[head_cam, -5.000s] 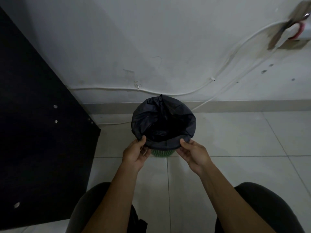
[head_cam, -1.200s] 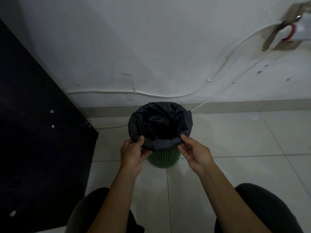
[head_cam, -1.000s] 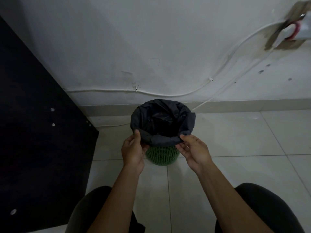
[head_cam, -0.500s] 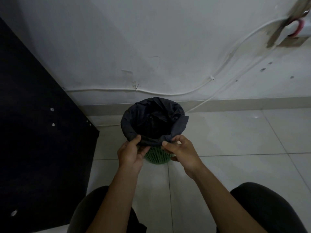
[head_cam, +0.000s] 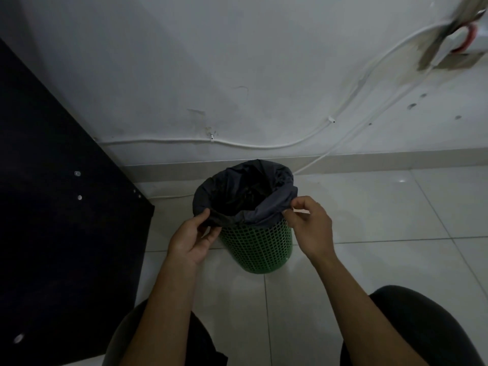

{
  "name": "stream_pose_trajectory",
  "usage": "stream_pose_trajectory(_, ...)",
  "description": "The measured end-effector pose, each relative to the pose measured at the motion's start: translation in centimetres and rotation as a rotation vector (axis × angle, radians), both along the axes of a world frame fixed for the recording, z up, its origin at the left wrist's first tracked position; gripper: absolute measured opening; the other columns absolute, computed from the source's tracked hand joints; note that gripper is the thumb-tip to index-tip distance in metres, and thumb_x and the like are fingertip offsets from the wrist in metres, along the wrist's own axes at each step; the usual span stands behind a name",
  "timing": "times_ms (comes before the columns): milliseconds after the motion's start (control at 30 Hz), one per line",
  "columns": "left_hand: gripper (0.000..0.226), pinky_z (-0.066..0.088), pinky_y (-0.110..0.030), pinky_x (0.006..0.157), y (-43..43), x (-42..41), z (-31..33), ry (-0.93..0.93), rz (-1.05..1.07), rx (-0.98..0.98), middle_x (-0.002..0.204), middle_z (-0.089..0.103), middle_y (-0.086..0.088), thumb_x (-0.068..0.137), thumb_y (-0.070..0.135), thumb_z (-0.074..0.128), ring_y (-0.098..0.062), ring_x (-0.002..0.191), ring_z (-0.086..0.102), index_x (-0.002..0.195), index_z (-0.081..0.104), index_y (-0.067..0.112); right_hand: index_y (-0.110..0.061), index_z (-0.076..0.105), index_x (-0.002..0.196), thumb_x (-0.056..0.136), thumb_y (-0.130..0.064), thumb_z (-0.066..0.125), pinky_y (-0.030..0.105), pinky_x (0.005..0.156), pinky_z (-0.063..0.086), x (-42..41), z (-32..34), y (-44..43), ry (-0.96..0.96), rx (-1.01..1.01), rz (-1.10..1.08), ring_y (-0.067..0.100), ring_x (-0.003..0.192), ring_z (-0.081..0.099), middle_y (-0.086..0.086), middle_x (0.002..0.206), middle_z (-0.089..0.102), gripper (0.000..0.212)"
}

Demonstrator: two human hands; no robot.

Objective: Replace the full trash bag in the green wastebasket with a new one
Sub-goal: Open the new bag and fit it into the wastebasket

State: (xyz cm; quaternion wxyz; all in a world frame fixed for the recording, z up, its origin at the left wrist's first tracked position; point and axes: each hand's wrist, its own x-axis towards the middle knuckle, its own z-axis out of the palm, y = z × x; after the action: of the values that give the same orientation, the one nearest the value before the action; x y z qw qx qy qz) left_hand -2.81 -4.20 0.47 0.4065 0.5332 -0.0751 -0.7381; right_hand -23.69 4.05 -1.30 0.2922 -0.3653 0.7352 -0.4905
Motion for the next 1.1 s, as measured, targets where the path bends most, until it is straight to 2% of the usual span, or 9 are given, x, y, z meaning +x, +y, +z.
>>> stream_pose_trajectory(167,0.006,0.048,-0.037,0.078,0.2,-0.2,-0.2,0.014,0.022,0.005,0.099,0.062,-0.014,0.096,0.004,0.055,-0.020,0.092,0.059,0.096,0.060,0.001,-0.030,0.062,0.107,0.088,-0.016,0.062,0.024,0.080,0.054,0.9,0.4,0.3,-0.133,0.030,0.049,0.007,0.088,0.066,-0.009,0.100,0.068,0.023)
stream_pose_trajectory(233,0.006,0.048,-0.038,0.076,0.2,-0.3,-0.4,0.027,0.022,0.007,0.100,0.062,-0.014,0.096,0.003,0.054,-0.020,0.093,0.059,0.097,0.060,0.001,-0.028,0.062,0.113,0.086,-0.017,0.068,0.015,0.079,0.050,1.4,0.3,0.5,-0.014,-0.011,0.100,0.000,0.091,0.062,-0.011,0.103,0.066,0.030)
stream_pose_trajectory(400,0.007,0.049,-0.036,0.069,0.4,-0.5,-0.5,0.018,-0.002,0.020,0.099,0.062,-0.013,0.096,0.005,0.055,-0.020,0.093,0.059,0.095,0.060,0.000,-0.016,0.070,0.093,0.090,-0.008,0.065,0.021,0.074,0.054,0.9,0.0,0.8,0.169,-0.160,-0.057,0.000,0.073,0.065,-0.007,0.080,0.071,0.010)
stream_pose_trajectory(467,0.008,0.050,-0.034,0.068,0.4,-0.4,-0.6,0.021,-0.003,0.025,0.102,0.062,-0.013,0.096,0.005,0.055,-0.020,0.098,0.059,0.098,0.061,0.000,-0.020,0.065,0.092,0.090,-0.007,0.062,0.017,0.068,0.054,0.7,0.4,0.8,0.023,-0.137,-0.089,0.002,0.068,0.065,-0.003,0.077,0.070,0.014)
stream_pose_trajectory(533,0.009,0.051,-0.033,0.068,0.5,-0.3,-0.7,0.025,-0.004,0.026,0.105,0.062,-0.013,0.095,0.006,0.056,-0.020,0.102,0.058,0.101,0.061,0.000,-0.021,0.062,0.089,0.093,-0.004,0.055,0.026,0.066,0.057,0.5,0.6,0.4,-0.172,-0.121,-0.086,0.016,0.065,0.067,0.008,0.075,0.070,0.019)
stream_pose_trajectory(667,0.008,0.053,-0.031,0.066,0.7,-0.4,-0.7,0.022,-0.022,0.014,0.104,0.063,-0.014,0.095,0.005,0.057,-0.019,0.097,0.060,0.099,0.062,0.000,-0.005,0.064,0.085,0.096,0.004,0.046,0.030,0.060,0.057,0.3,1.4,-0.1,-0.753,-0.146,-0.177,0.021,0.063,0.063,0.016,0.077,0.064,0.023)
stream_pose_trajectory(800,0.007,0.053,-0.033,0.065,0.8,-0.3,-0.7,0.017,-0.020,0.016,0.101,0.063,-0.014,0.095,0.003,0.056,-0.020,0.095,0.060,0.098,0.061,-0.001,0.000,0.066,0.092,0.094,0.000,0.053,0.028,0.078,0.060,0.1,2.2,0.1,-1.231,-0.177,-0.226,0.021,0.079,0.065,0.013,0.088,0.066,0.013)
stream_pose_trajectory(967,0.006,0.053,-0.031,0.063,0.8,-0.4,-0.8,0.022,-0.039,0.019,0.101,0.063,-0.014,0.095,0.003,0.056,-0.020,0.094,0.060,0.097,0.061,-0.001,-0.005,0.061,0.099,0.087,0.007,0.063,0.025,0.070,0.060,0.6,1.8,0.2,-0.962,-0.177,-0.235,0.017,0.072,0.068,0.010,0.084,0.066,0.017)
stream_pose_trajectory(1100,0.006,0.056,-0.031,0.061,1.0,-0.8,-0.9,0.022,-0.046,0.005,0.098,0.063,-0.013,0.095,0.004,0.056,-0.019,0.091,0.060,0.094,0.060,0.000,-0.006,0.060,0.091,0.089,0.003,0.063,0.025,0.063,0.059,0.5,1.6,0.3,-1.018,-0.173,-0.321,0.017,0.068,0.063,0.010,0.079,0.064,0.010)
